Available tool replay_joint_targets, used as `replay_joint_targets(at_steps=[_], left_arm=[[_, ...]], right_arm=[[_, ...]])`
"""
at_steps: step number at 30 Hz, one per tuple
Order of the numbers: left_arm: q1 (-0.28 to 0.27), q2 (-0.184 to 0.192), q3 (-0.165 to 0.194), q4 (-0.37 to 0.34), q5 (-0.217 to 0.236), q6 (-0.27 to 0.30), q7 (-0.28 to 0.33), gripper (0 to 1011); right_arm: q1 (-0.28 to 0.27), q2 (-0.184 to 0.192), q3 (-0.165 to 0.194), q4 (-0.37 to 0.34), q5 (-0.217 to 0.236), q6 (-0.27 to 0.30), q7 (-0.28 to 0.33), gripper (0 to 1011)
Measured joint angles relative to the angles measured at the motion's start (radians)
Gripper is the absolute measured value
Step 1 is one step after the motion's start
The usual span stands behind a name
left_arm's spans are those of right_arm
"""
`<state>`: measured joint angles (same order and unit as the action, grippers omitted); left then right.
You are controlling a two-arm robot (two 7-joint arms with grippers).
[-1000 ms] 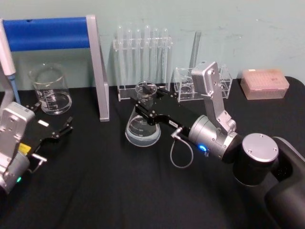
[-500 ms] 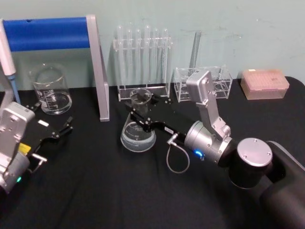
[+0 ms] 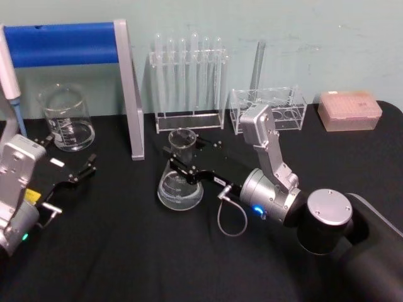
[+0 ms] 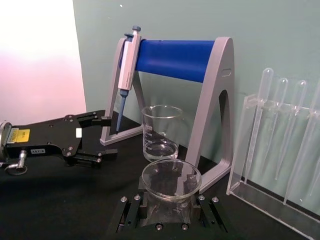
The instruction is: Grasp the erlenmeyer flask with one hand, shake it three times, then place it back.
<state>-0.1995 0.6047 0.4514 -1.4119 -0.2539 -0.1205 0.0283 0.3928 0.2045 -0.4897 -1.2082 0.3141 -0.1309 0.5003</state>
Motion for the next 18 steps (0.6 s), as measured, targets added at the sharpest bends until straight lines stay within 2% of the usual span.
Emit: replay_joint_targets(at_steps=[18], left_arm=[[0.000, 0.000, 0.000, 0.000, 0.000, 0.000, 0.000, 1001]], right_arm=[[-0.001, 0.002, -0.012, 0.009, -0.015, 0.015, 0.001, 450]])
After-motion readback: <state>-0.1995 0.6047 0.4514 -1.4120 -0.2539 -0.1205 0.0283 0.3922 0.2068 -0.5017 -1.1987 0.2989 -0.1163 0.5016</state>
